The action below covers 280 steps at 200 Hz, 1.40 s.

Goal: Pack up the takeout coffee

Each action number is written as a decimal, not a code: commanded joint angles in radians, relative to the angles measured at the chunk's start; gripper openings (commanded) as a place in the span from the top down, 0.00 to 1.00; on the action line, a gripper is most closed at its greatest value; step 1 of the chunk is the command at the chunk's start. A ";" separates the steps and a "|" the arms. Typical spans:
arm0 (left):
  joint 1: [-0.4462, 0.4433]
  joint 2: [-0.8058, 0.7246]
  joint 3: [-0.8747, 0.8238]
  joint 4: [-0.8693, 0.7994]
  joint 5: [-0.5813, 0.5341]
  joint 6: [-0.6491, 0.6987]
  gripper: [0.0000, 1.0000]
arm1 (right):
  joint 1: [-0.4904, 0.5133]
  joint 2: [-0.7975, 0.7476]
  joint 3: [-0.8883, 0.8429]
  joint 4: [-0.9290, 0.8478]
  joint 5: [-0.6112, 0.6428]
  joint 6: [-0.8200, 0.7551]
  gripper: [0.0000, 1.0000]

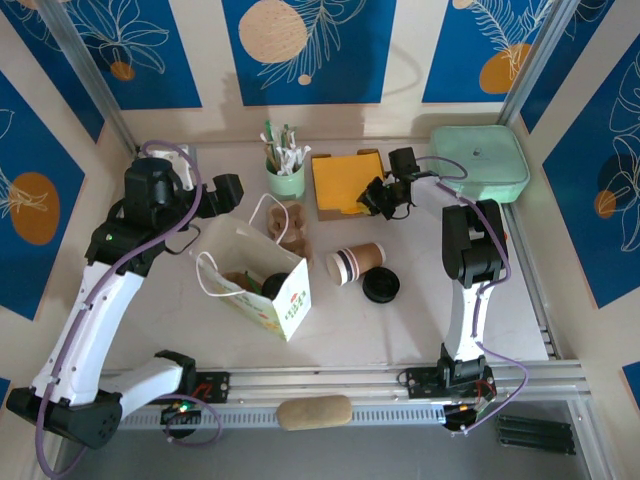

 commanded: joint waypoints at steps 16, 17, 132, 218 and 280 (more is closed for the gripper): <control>0.008 -0.001 -0.005 0.021 0.016 -0.009 0.01 | -0.004 0.014 0.000 0.009 -0.032 0.009 0.96; 0.008 -0.001 -0.005 0.021 0.016 -0.009 0.01 | -0.004 0.013 -0.001 0.009 -0.032 0.009 0.97; 0.009 -0.024 -0.005 0.010 0.026 -0.020 0.01 | -0.007 -0.175 0.031 0.039 -0.075 -0.019 1.00; 0.008 -0.029 -0.010 0.018 0.042 -0.026 0.01 | -0.020 -0.236 -0.174 0.089 -0.033 -0.025 1.00; 0.008 -0.027 -0.005 0.017 0.042 -0.026 0.01 | -0.028 -0.204 -0.224 0.094 -0.021 -0.032 0.71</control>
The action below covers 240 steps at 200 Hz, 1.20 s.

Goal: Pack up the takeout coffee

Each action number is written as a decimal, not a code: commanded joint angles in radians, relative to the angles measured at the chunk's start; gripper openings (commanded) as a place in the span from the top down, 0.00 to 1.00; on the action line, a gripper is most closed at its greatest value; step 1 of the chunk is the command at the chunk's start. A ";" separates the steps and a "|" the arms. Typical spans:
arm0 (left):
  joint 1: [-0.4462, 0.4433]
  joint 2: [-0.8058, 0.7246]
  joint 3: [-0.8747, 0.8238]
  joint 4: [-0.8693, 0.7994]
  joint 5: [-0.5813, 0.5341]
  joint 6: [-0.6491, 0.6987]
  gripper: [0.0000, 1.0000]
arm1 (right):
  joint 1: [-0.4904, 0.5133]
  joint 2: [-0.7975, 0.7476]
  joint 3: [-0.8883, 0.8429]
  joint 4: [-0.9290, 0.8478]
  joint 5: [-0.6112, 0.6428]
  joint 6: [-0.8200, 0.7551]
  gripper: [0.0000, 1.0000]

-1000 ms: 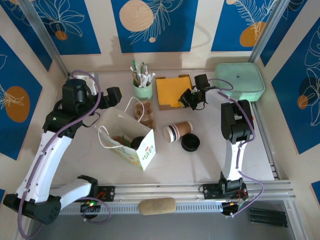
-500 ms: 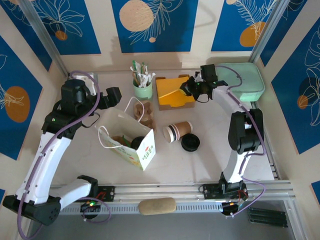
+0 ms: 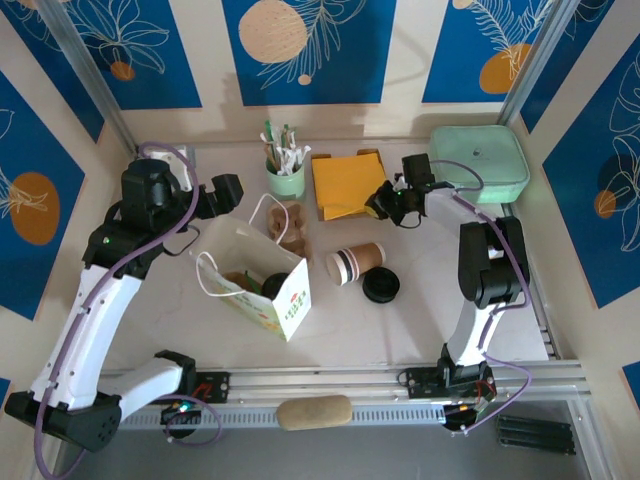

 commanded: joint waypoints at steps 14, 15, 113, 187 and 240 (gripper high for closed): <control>0.008 -0.010 -0.004 0.018 0.019 -0.003 0.01 | -0.002 0.001 -0.019 0.009 0.009 -0.010 0.57; 0.008 -0.010 -0.004 0.018 0.019 -0.003 0.01 | -0.001 0.000 -0.019 0.009 0.009 -0.010 0.56; 0.007 -0.012 -0.004 0.019 0.018 -0.008 0.01 | 0.011 0.080 0.018 0.024 0.032 0.003 0.65; 0.007 -0.062 0.013 -0.021 0.013 0.002 0.01 | 0.037 -0.242 0.065 -0.046 0.085 -0.126 1.00; 0.009 -0.064 0.081 -0.084 0.023 0.030 0.01 | 0.209 -0.538 0.198 -0.132 0.072 -0.230 1.00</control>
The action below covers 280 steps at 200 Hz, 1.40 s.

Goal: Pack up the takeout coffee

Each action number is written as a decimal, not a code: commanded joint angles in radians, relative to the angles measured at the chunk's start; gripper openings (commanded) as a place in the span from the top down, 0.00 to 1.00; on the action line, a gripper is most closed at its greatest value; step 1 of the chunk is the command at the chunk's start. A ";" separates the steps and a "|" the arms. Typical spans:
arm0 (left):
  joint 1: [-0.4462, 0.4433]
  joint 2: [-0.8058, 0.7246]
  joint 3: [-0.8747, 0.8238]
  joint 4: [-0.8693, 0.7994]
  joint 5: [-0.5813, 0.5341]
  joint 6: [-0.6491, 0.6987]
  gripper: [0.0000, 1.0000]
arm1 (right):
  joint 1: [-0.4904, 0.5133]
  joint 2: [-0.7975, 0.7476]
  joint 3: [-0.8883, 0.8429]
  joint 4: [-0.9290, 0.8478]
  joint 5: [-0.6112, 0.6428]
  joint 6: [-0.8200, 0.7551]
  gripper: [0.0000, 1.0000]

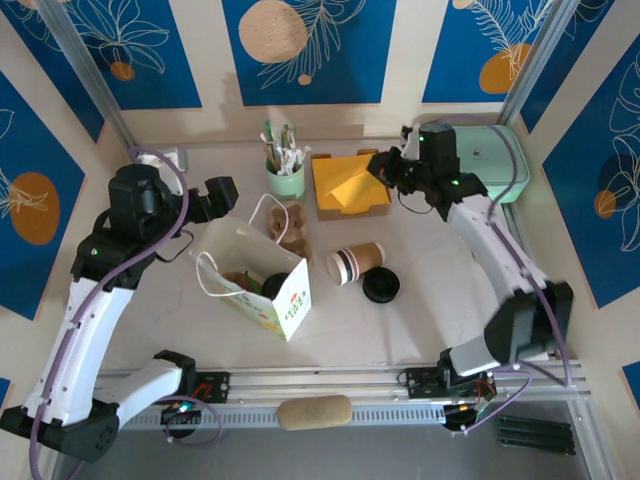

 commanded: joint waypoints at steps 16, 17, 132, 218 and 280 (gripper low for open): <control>0.008 -0.014 0.081 -0.065 0.002 0.036 0.01 | 0.188 -0.148 0.131 -0.097 0.003 -0.150 1.00; 0.009 -0.015 0.081 -0.067 0.001 0.037 0.01 | 0.195 -0.150 0.136 -0.100 0.005 -0.153 1.00; 0.008 -0.156 0.063 -0.123 -0.161 0.010 0.01 | 0.719 -0.112 0.315 -0.089 0.279 -0.153 1.00; 0.008 -0.197 0.049 -0.129 -0.216 0.013 0.01 | 0.872 0.027 0.318 -0.007 0.481 -0.099 1.00; 0.009 -0.204 0.044 -0.129 -0.221 0.022 0.00 | 0.904 0.128 0.320 0.025 0.498 -0.007 1.00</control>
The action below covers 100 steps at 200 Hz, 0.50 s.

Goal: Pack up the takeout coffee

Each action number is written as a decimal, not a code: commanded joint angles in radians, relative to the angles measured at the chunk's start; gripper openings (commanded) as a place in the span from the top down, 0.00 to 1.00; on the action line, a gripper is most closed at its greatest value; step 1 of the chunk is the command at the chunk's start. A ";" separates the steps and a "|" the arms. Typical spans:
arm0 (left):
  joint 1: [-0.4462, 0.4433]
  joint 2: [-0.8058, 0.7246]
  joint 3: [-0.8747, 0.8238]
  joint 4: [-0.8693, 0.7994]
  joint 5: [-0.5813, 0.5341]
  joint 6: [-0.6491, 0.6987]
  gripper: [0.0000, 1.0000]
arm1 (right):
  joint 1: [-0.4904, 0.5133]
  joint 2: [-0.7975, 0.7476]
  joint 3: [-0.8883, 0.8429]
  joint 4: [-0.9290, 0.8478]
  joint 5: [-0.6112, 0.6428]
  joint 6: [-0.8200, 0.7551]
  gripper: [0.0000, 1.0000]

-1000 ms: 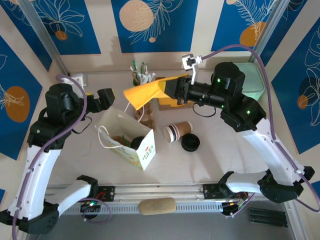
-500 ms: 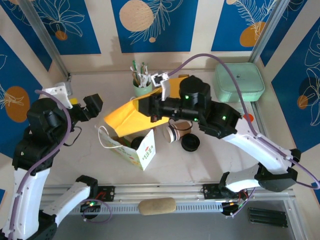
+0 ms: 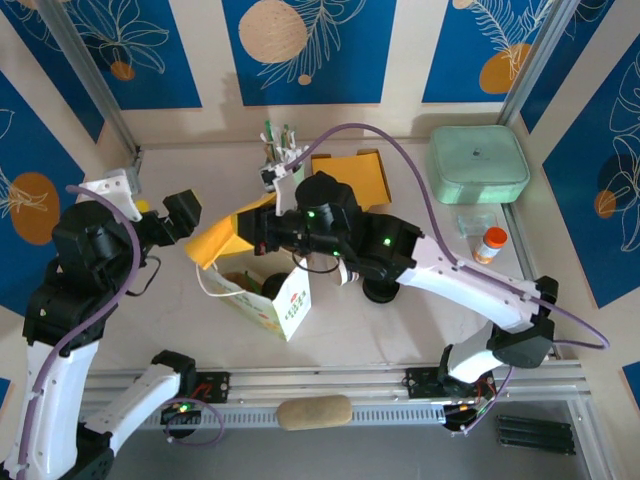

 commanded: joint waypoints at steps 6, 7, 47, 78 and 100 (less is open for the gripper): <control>0.008 -0.011 -0.008 -0.002 -0.017 0.005 0.01 | 0.020 0.033 0.012 0.037 0.037 0.068 1.00; 0.008 -0.011 -0.008 -0.001 -0.017 0.004 0.00 | 0.020 0.034 0.012 0.036 0.039 0.070 1.00; 0.009 -0.013 -0.015 0.004 -0.014 0.003 0.01 | 0.026 0.060 -0.014 0.082 0.015 0.147 1.00; 0.008 -0.011 -0.021 0.009 -0.011 -0.001 0.01 | 0.050 0.107 0.029 0.074 -0.018 0.162 1.00; 0.008 -0.011 -0.024 0.012 -0.009 -0.002 0.00 | 0.055 0.117 0.014 0.064 -0.003 0.182 1.00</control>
